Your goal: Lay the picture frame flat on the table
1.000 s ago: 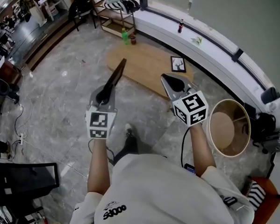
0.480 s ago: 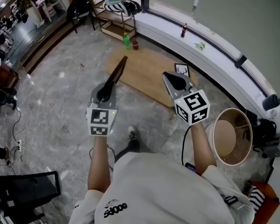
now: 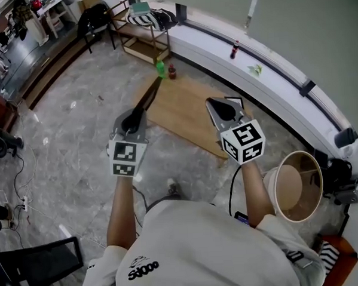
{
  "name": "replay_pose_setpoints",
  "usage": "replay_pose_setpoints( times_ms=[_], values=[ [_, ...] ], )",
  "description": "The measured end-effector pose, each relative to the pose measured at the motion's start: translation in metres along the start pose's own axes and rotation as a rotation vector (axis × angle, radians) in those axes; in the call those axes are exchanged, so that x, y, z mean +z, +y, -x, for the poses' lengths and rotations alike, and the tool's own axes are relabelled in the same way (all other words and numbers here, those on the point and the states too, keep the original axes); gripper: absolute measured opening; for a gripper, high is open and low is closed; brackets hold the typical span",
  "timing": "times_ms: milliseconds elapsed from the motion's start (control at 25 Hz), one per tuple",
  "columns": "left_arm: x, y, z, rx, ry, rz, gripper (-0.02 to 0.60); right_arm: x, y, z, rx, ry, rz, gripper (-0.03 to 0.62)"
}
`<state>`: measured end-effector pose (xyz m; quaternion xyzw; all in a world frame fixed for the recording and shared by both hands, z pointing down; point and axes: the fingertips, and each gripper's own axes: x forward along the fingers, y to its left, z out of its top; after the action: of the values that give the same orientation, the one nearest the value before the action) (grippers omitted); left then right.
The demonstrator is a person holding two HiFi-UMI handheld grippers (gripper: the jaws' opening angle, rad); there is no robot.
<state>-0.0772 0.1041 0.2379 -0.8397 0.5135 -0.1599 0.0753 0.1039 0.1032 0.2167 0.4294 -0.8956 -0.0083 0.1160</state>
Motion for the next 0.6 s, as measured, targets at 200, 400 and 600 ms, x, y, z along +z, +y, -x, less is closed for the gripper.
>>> replay_pose_setpoints(
  times_ms=[200, 400, 600],
  values=[
    [-0.004, 0.024, -0.034, -0.023, 0.001, 0.011, 0.018, 0.008, -0.013, -0.040, -0.008, 0.005, 0.004, 0.003],
    [-0.011, 0.047, -0.060, -0.043, 0.001, 0.018, 0.018, 0.014, -0.023, -0.073, -0.023, 0.009, 0.005, 0.003],
    [-0.020, 0.068, -0.084, -0.061, 0.006, 0.026, 0.018, 0.012, -0.030, -0.104, -0.035, 0.023, 0.003, 0.003]
  ],
)
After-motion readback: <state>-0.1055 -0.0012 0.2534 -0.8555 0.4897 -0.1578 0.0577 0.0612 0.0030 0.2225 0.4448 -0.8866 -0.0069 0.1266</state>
